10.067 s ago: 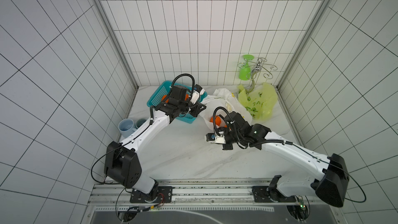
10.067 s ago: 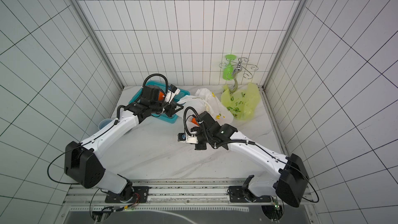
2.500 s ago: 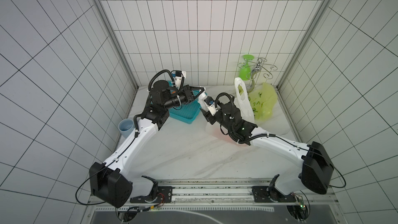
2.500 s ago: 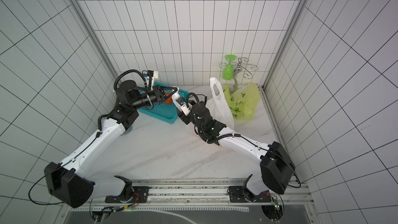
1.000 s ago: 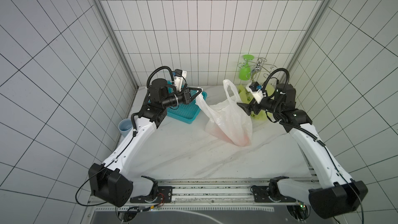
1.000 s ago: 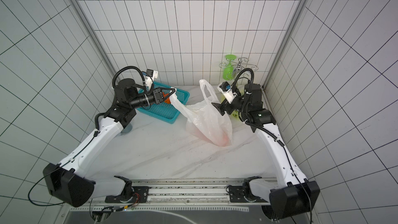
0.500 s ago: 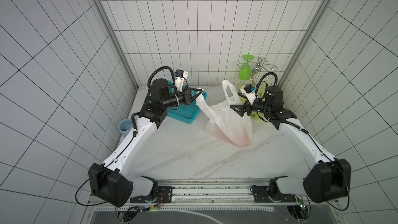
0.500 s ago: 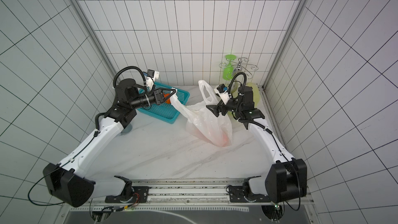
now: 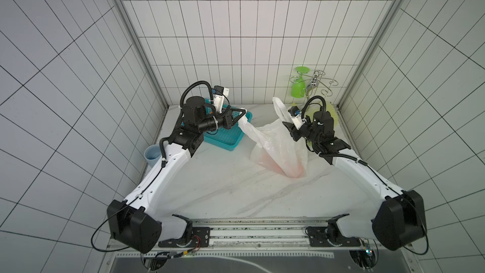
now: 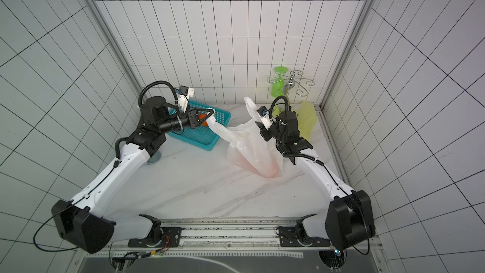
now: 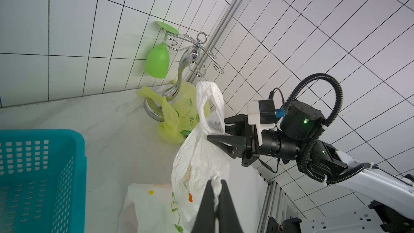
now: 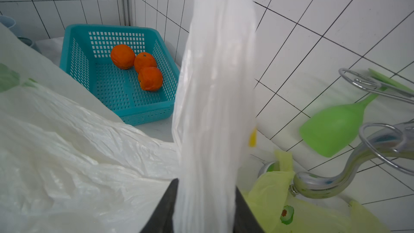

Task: Place the oranges into plastic bags & tie knots
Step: Adjust the plastic bag at the center of the board.

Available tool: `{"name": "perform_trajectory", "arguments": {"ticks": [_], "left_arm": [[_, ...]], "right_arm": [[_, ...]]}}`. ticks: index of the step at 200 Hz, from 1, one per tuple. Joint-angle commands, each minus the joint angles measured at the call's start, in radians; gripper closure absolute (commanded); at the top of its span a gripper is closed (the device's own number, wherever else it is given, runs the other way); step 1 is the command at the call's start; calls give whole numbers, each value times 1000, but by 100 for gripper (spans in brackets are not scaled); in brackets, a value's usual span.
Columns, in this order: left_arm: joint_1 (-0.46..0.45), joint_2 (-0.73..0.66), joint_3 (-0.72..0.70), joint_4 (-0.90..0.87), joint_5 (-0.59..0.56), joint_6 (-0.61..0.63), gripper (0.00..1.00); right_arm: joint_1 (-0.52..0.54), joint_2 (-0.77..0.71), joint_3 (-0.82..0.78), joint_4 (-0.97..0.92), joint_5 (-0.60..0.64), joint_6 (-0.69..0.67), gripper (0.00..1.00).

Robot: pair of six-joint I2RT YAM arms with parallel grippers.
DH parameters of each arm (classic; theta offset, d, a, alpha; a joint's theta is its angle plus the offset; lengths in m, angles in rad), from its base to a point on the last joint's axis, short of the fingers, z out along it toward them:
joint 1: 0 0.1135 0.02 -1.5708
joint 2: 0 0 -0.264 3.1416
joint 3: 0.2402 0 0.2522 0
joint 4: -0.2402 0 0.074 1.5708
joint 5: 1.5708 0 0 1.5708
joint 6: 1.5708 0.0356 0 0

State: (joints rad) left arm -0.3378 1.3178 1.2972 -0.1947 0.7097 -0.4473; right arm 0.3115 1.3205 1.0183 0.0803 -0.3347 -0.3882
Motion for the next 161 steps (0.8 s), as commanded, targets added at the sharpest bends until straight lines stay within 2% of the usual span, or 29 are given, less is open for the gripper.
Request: {"name": "perform_trajectory", "arguments": {"ticks": [1, 16, 39, 64, 91, 111, 140, 161], "left_arm": [[-1, -29, 49, -75, -57, 130, 88], [-1, -33, 71, -110, -93, 219, 72], [-11, -36, 136, -148, -132, 383, 47], [-44, -2, 241, -243, -125, 579, 30], [-122, 59, 364, -381, -88, 806, 21], [-198, 120, 442, -472, -75, 925, 18], [-284, 242, 554, -543, -119, 945, 19], [-316, 322, 610, -565, -143, 933, 29]], "right_arm": [[-51, -60, -21, -21, -165, 3, 82], [-81, -79, -23, -34, -309, 30, 93], [-91, -82, -20, -73, -515, 36, 96], [-91, -64, -13, -85, -637, 59, 98], [-91, -53, -19, -96, -672, 40, 100], [-91, -41, -24, -102, -694, 29, 100], [-91, -39, -33, -103, -687, 19, 100], [-91, -47, -39, -103, -688, 18, 100]]}}
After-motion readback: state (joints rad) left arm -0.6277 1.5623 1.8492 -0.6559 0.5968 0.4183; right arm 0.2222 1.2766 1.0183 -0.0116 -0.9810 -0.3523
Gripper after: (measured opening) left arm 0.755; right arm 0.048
